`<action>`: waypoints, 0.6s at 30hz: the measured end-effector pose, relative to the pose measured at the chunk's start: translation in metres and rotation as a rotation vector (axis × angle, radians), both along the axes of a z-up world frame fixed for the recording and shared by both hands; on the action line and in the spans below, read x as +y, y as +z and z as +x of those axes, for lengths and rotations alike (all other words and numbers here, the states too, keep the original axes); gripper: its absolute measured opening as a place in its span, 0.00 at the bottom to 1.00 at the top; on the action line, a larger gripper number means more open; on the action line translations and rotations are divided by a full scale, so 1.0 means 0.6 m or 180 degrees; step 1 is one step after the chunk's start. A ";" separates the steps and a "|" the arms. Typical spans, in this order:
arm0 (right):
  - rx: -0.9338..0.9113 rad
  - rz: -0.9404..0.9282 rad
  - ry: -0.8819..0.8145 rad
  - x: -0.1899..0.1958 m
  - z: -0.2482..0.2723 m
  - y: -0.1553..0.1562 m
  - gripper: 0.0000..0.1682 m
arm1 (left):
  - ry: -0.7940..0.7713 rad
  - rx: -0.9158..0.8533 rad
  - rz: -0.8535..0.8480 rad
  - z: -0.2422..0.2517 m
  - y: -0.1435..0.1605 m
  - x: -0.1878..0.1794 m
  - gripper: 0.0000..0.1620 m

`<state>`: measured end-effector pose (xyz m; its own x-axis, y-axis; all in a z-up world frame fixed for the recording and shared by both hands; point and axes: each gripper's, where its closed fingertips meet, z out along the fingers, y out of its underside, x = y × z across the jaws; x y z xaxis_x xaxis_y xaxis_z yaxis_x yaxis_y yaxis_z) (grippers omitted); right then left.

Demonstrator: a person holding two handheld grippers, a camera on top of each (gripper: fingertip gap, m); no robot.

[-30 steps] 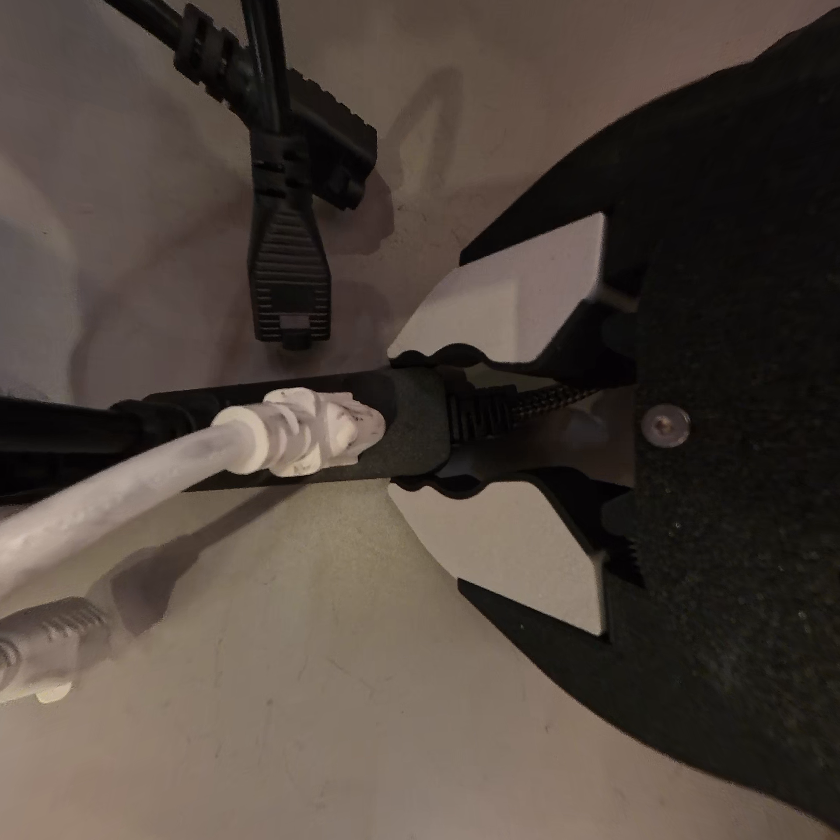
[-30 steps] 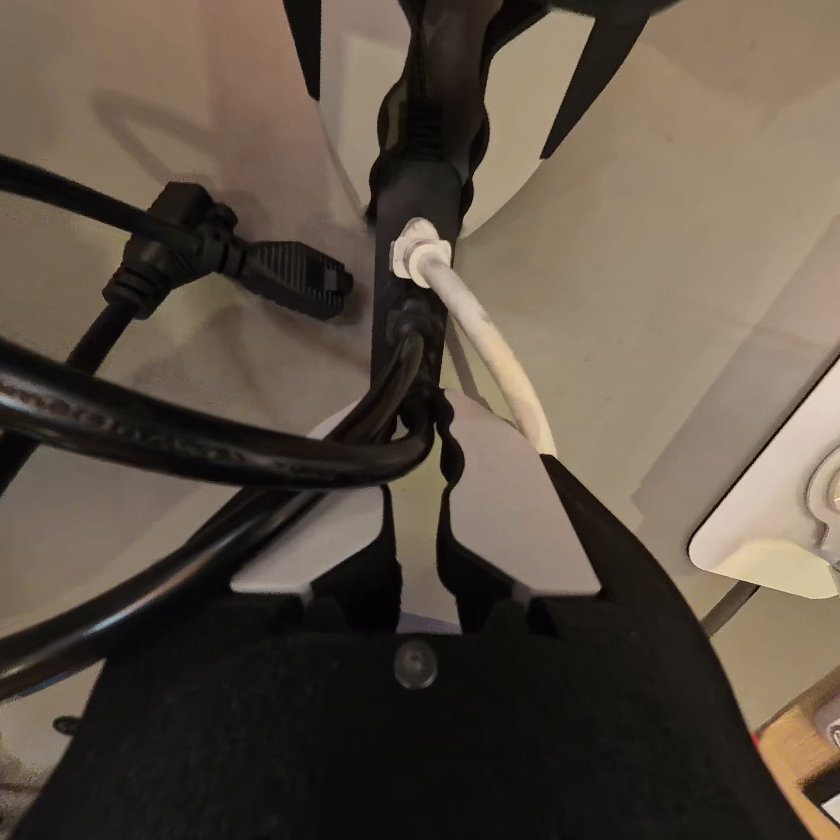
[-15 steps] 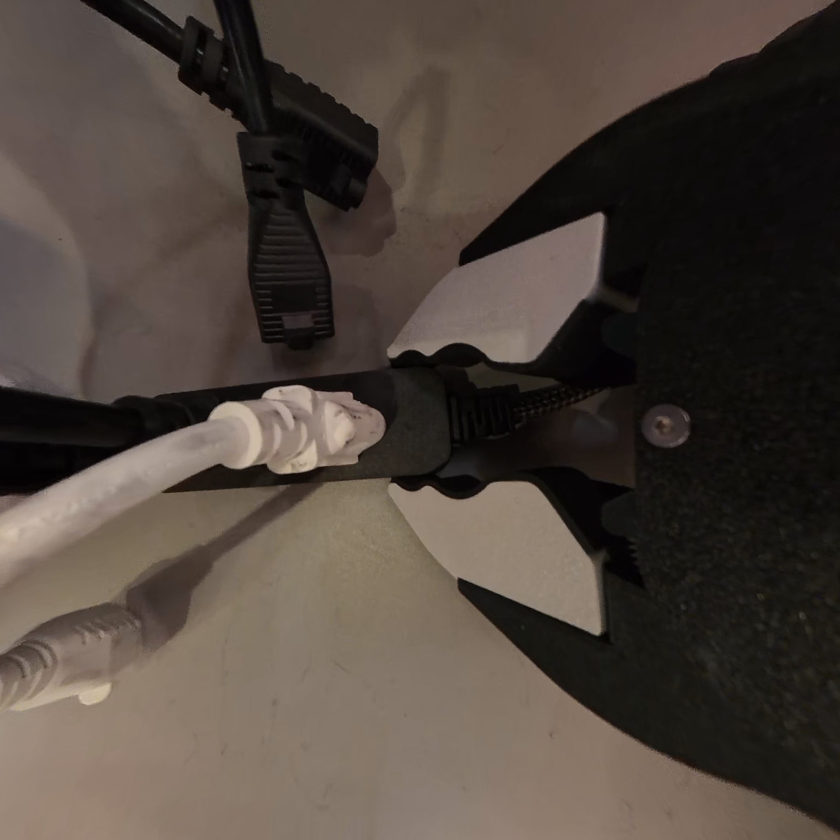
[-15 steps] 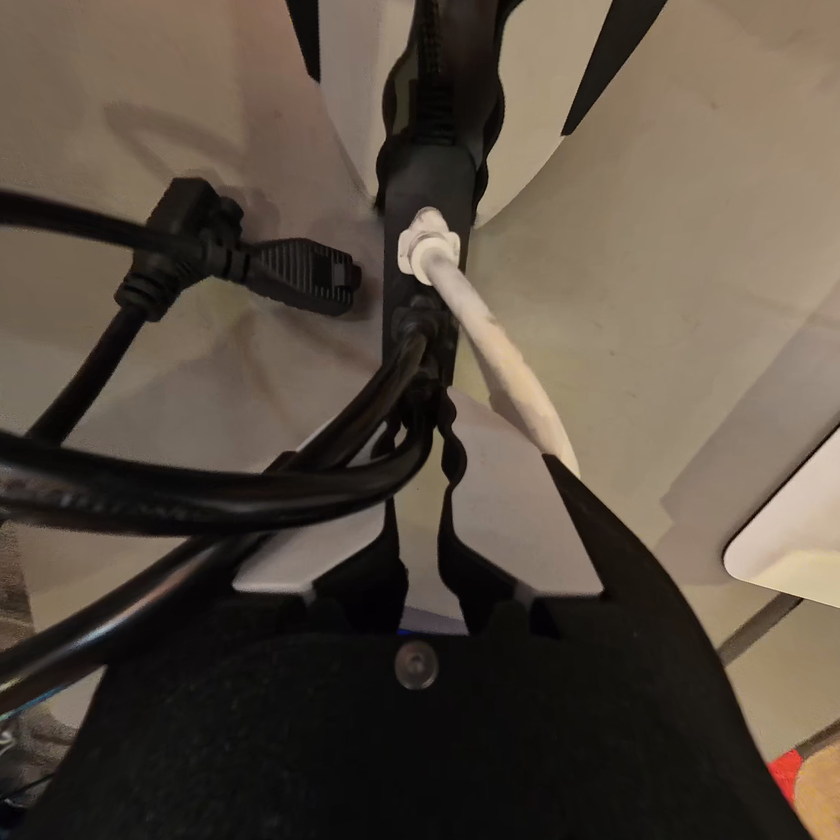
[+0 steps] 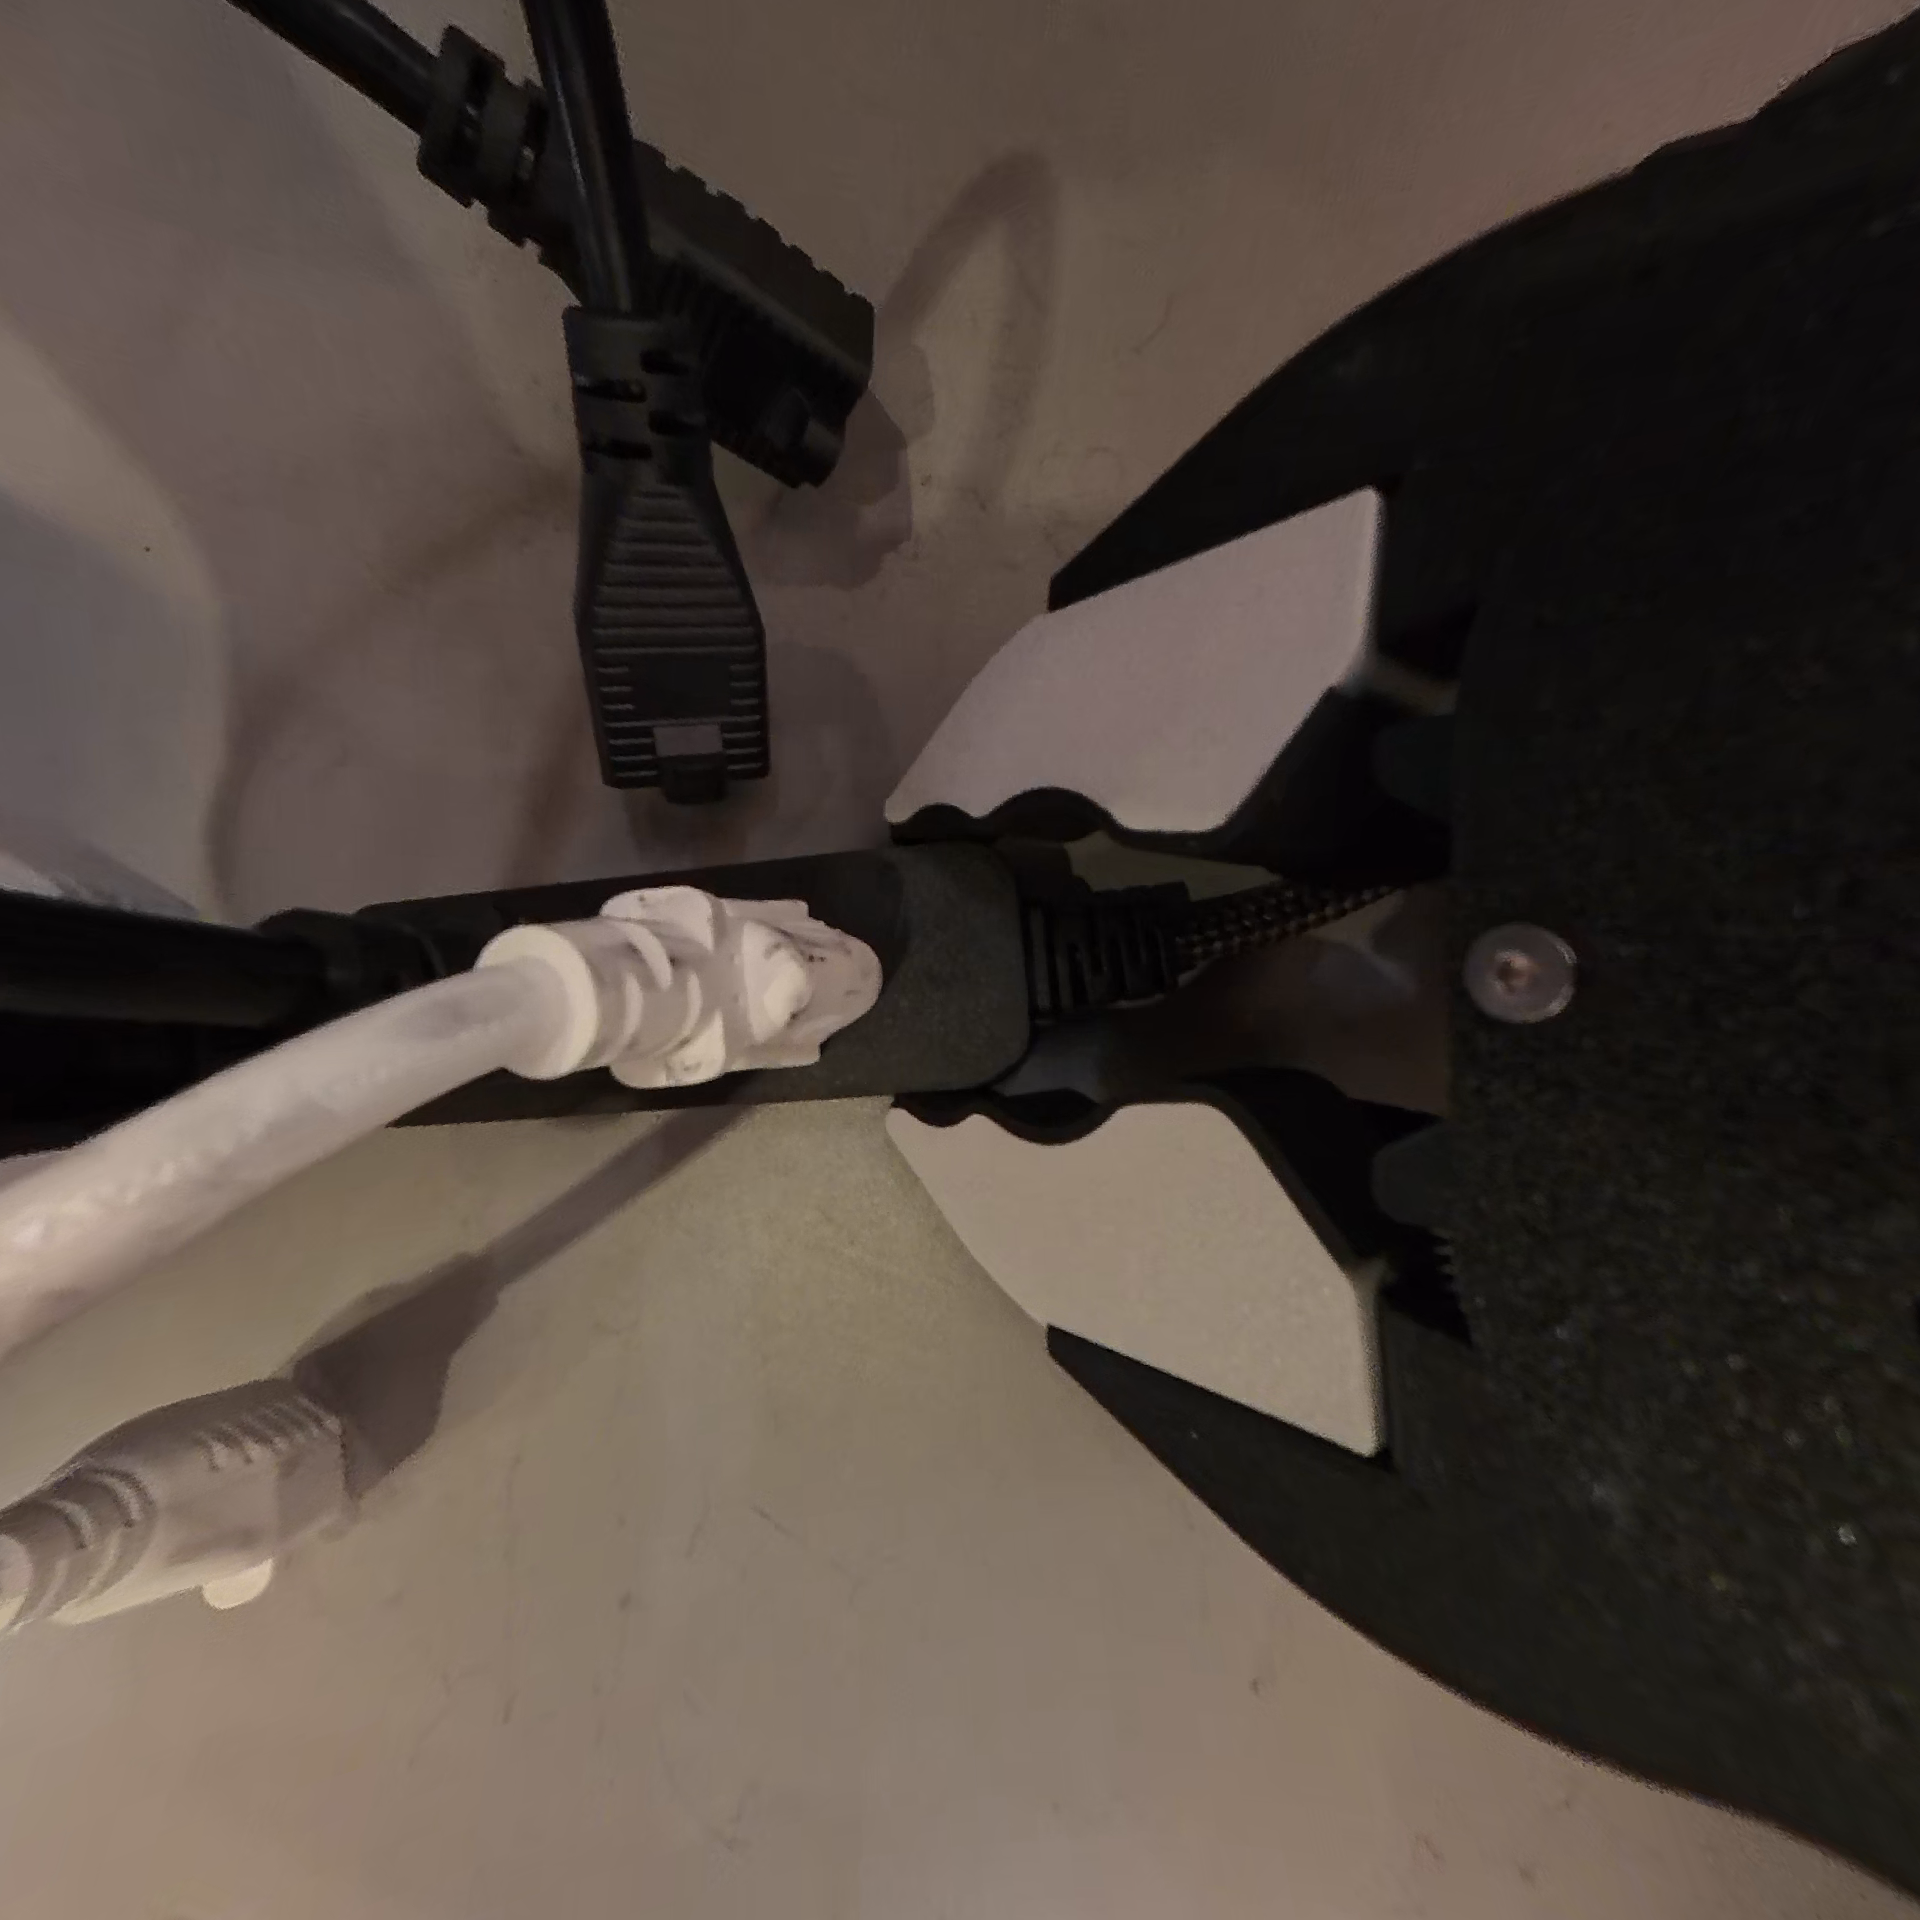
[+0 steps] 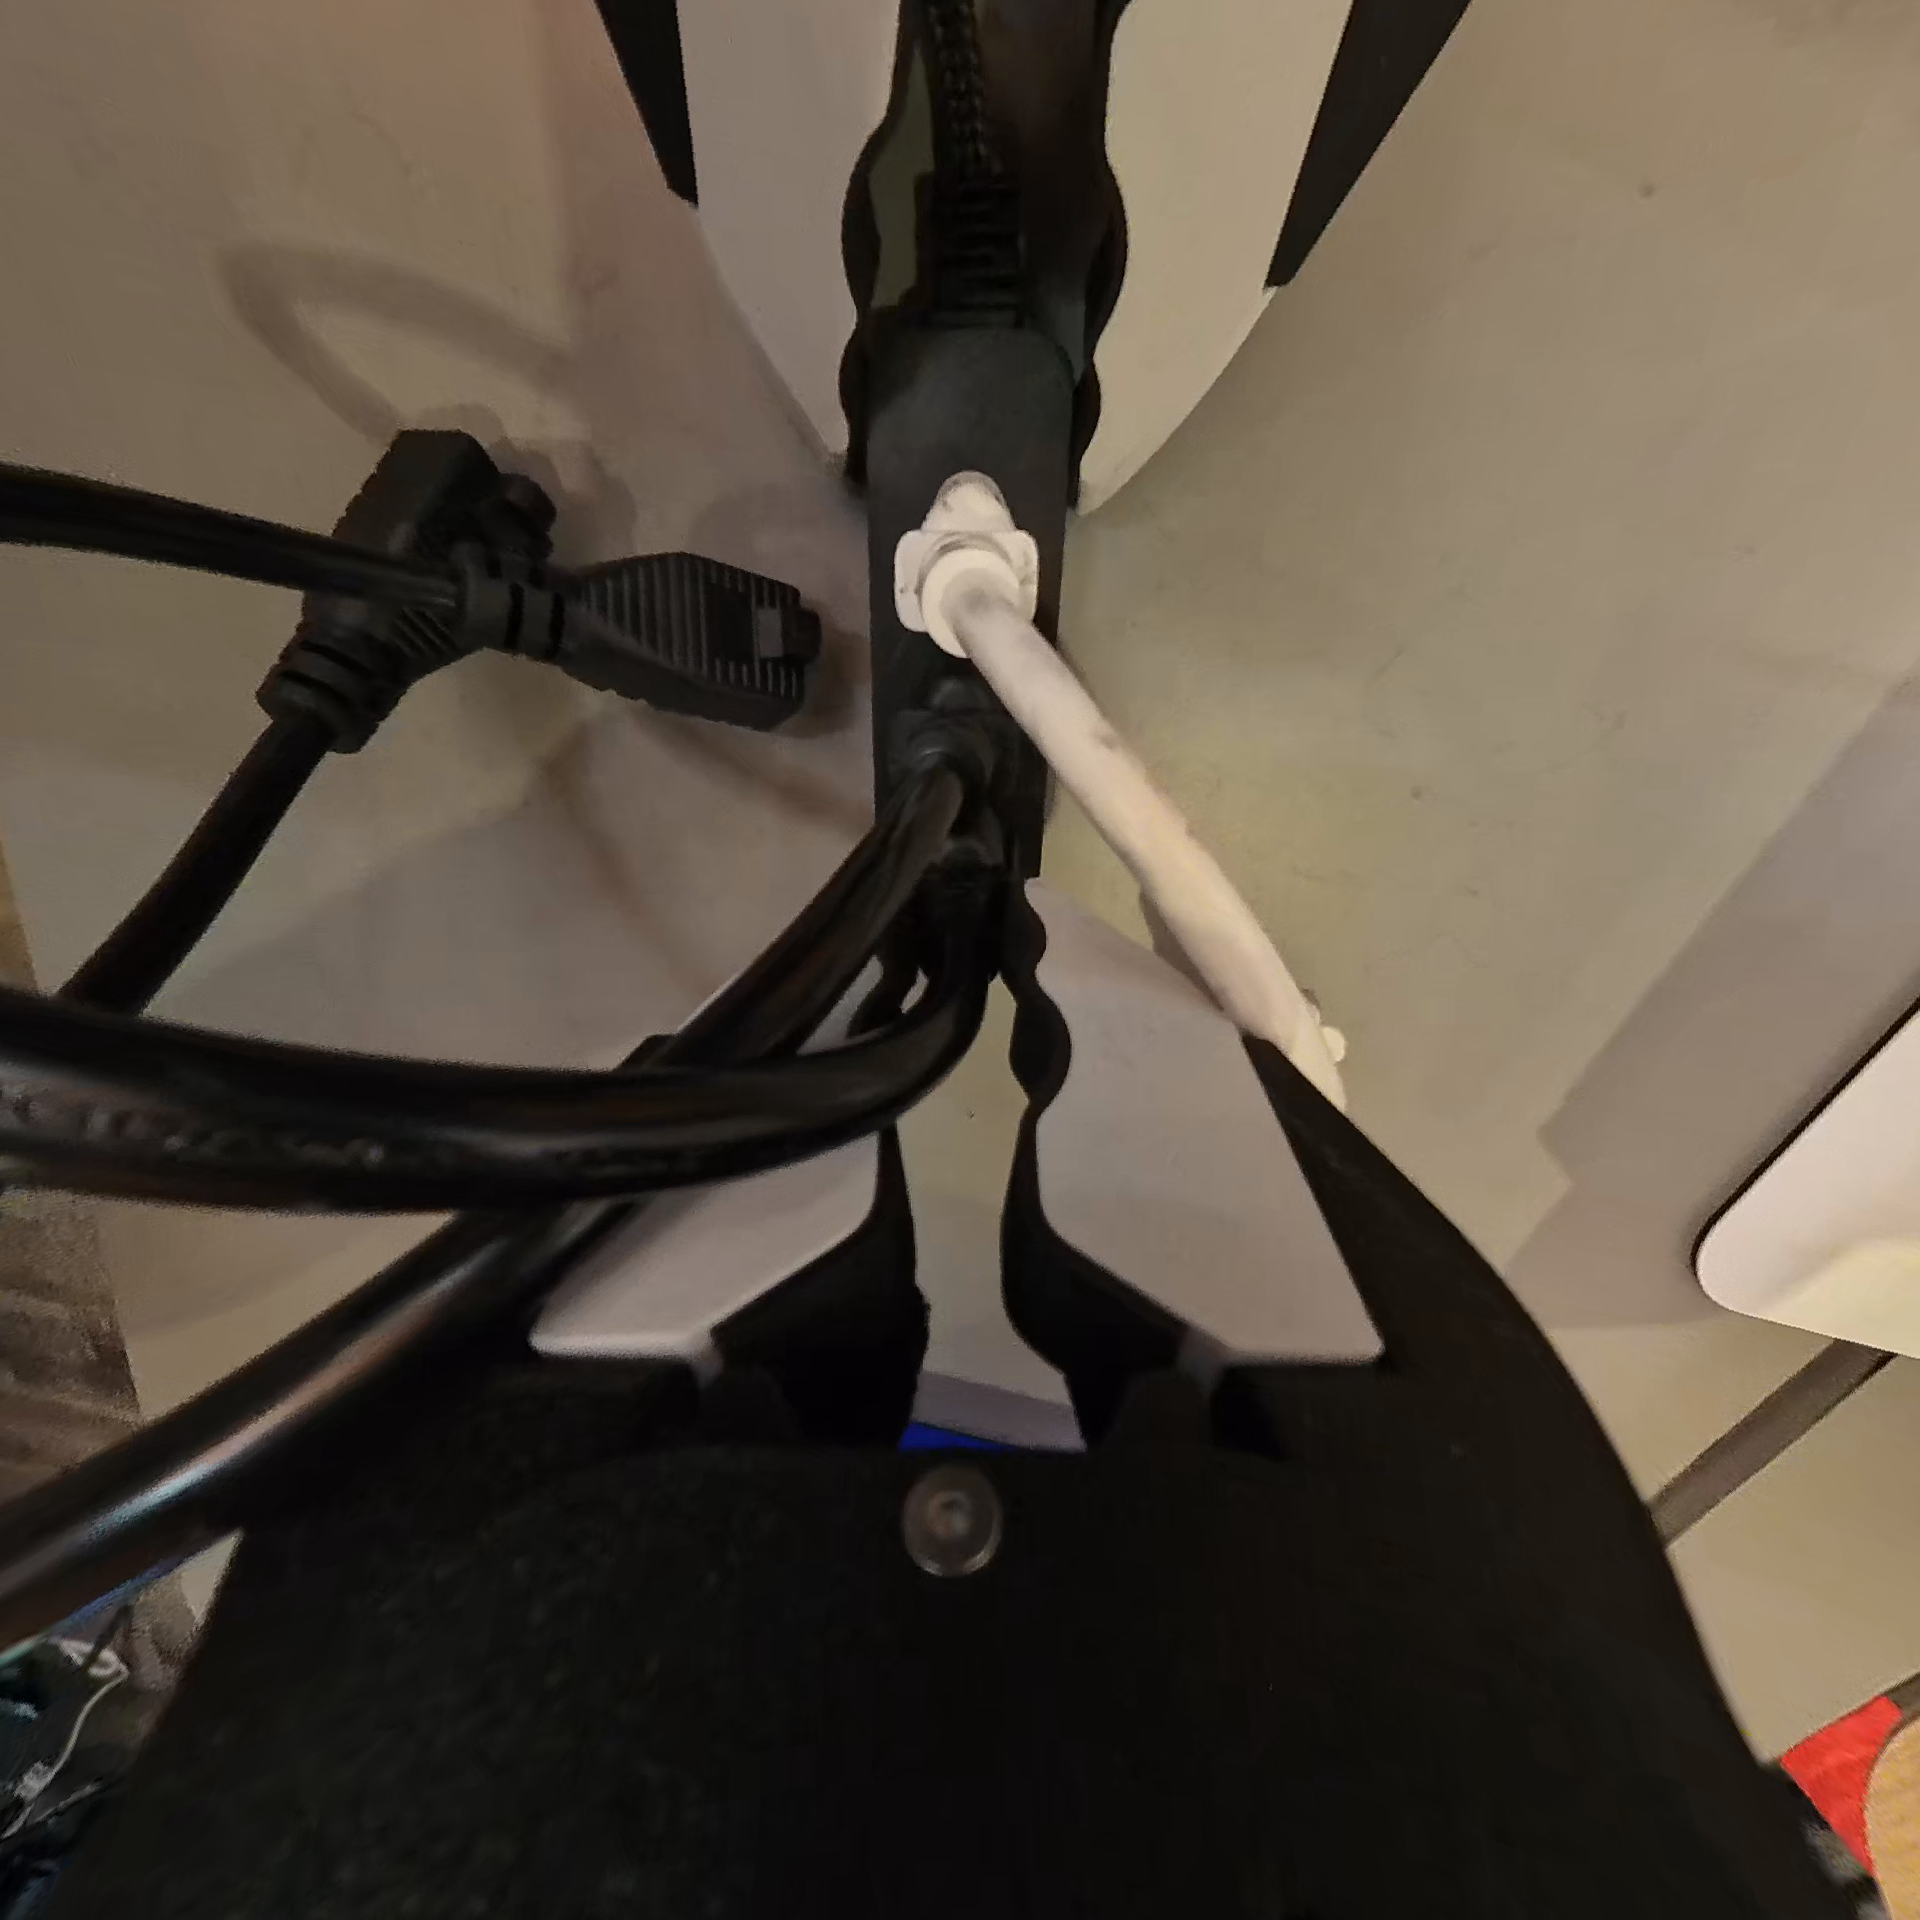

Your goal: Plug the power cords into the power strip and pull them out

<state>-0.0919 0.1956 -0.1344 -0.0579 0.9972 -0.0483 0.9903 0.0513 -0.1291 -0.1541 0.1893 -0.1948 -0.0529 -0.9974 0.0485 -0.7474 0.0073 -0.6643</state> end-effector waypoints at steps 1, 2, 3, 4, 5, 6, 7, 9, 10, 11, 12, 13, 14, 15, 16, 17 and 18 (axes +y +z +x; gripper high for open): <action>0.0018 0.0005 -0.0034 0.000 0.000 0.000 0.11 | 0.0000 0.0001 0.0004 0.000 0.000 0.000 0.27; 0.0025 0.0005 -0.0068 -0.001 0.000 0.000 0.11 | -0.0001 0.0003 0.0006 0.000 0.000 -0.001 0.28; 0.0036 -0.0005 -0.0079 0.000 0.001 0.000 0.11 | -0.0001 0.0008 0.0007 0.000 0.000 -0.001 0.28; 0.0042 -0.0012 -0.0103 0.000 0.001 0.000 0.11 | -0.0001 0.0013 0.0010 0.000 0.000 0.000 0.28; 0.0035 -0.0017 -0.0106 0.000 0.001 0.000 0.11 | -0.0001 0.0018 0.0014 0.000 0.000 0.000 0.28; 0.0034 -0.0015 -0.0112 0.000 0.001 0.000 0.11 | -0.0001 0.0024 0.0017 0.000 0.000 0.000 0.27; 0.0031 -0.0014 -0.0107 -0.001 0.001 -0.001 0.11 | -0.0002 0.0026 0.0018 0.000 0.000 0.001 0.27; 0.0056 -0.0043 -0.0089 0.000 0.001 -0.001 0.10 | -0.0010 0.0025 0.0013 0.000 0.000 0.001 0.27; 0.0079 -0.0053 -0.0081 0.000 0.000 -0.001 0.10 | -0.0014 0.0021 0.0011 0.000 0.000 0.001 0.27; 0.0109 -0.0050 -0.0084 0.000 0.001 -0.001 0.12 | -0.0016 0.0017 0.0007 0.000 0.000 0.001 0.27; 0.0153 -0.0064 -0.0114 0.000 0.001 -0.001 0.12 | -0.0019 0.0016 0.0005 0.001 0.000 0.001 0.27; 0.0182 -0.0075 -0.0129 0.000 0.000 -0.001 0.12 | -0.0020 0.0014 0.0004 0.000 0.000 0.000 0.27; 0.0188 -0.0072 -0.0131 0.000 0.000 -0.001 0.12 | -0.0023 0.0013 0.0006 0.000 0.000 0.001 0.27; 0.0183 -0.0070 -0.0128 0.000 0.000 -0.001 0.12 | -0.0024 0.0011 0.0006 0.001 0.000 0.000 0.27; 0.0173 -0.0071 -0.0128 0.000 0.000 -0.001 0.12 | -0.0026 0.0009 0.0005 0.001 0.000 0.000 0.27; 0.0176 -0.0082 -0.0132 0.000 0.000 -0.002 0.12 | -0.0030 0.0008 0.0004 0.000 0.000 0.000 0.27; 0.0172 -0.0086 -0.0138 0.000 0.001 -0.002 0.12 | -0.0032 0.0007 0.0003 0.001 0.000 0.000 0.27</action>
<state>-0.0913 0.1955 -0.1353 -0.0179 0.9972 -0.0733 0.9830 0.0042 -0.1833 -0.1538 0.1895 -0.1950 -0.0628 -0.9969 0.0476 -0.7487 0.0156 -0.6627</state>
